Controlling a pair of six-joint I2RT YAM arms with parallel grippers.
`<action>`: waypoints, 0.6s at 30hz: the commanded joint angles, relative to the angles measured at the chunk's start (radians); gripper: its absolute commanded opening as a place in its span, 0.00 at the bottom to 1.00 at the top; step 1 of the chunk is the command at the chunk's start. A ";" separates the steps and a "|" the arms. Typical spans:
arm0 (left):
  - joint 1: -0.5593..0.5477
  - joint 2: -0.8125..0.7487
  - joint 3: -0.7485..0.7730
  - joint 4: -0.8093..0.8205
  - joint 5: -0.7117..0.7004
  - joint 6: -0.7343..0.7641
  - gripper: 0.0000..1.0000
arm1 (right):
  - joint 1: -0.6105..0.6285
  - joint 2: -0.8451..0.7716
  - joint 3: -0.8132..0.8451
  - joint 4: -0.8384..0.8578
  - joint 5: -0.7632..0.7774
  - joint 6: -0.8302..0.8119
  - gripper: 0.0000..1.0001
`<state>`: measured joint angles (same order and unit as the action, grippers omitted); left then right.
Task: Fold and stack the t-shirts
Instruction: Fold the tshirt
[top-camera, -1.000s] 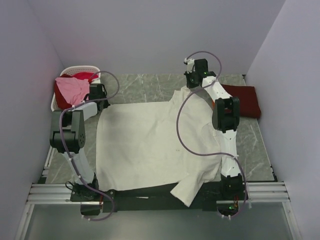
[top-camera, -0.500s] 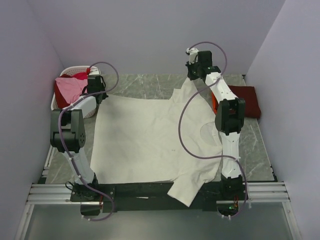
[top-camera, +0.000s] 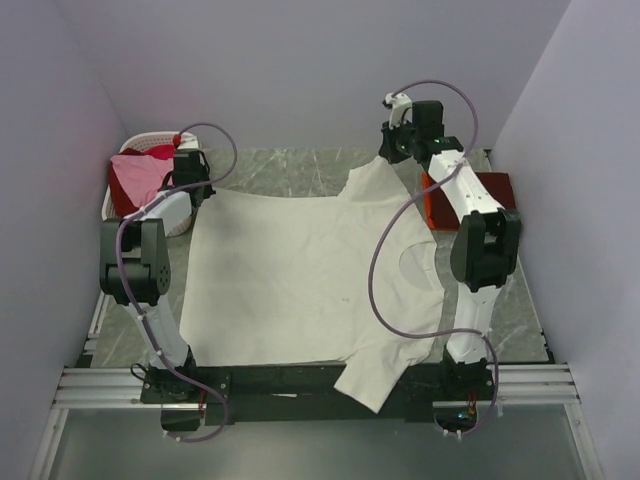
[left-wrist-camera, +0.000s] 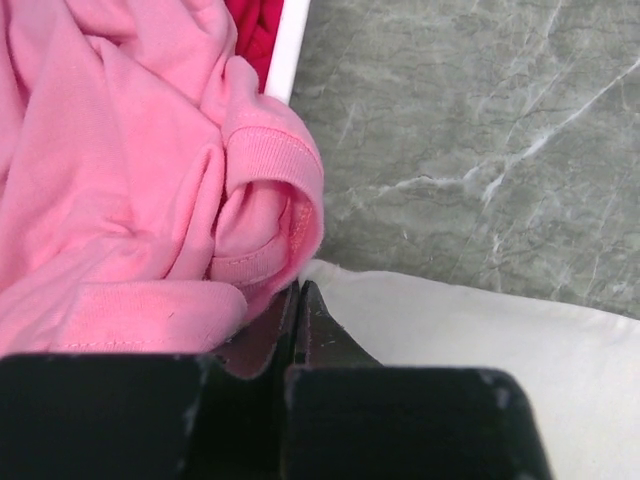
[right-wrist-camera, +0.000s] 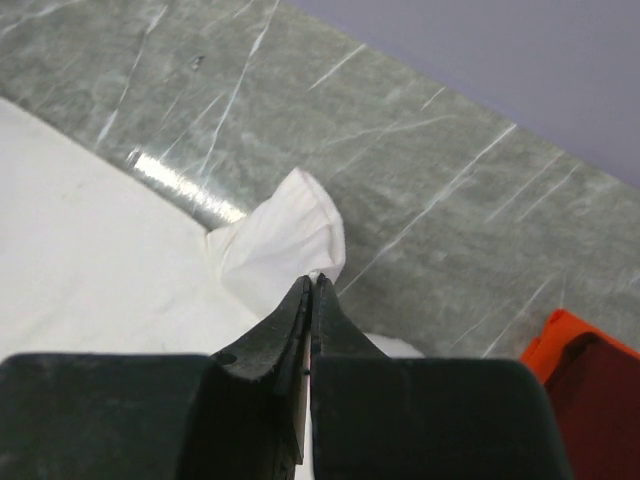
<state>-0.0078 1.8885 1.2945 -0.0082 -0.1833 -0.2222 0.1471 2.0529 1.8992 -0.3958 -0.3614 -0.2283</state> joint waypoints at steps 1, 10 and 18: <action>0.005 -0.034 -0.009 0.050 0.030 0.012 0.00 | -0.006 -0.115 -0.076 0.060 -0.045 0.007 0.00; 0.043 -0.189 -0.187 0.175 0.041 0.017 0.00 | -0.009 -0.319 -0.326 0.112 -0.091 0.017 0.00; 0.051 -0.239 -0.264 0.195 0.059 0.014 0.00 | -0.009 -0.503 -0.514 0.129 -0.103 -0.005 0.00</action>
<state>0.0360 1.6867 1.0485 0.1303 -0.1352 -0.2218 0.1459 1.6356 1.4208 -0.3191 -0.4412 -0.2253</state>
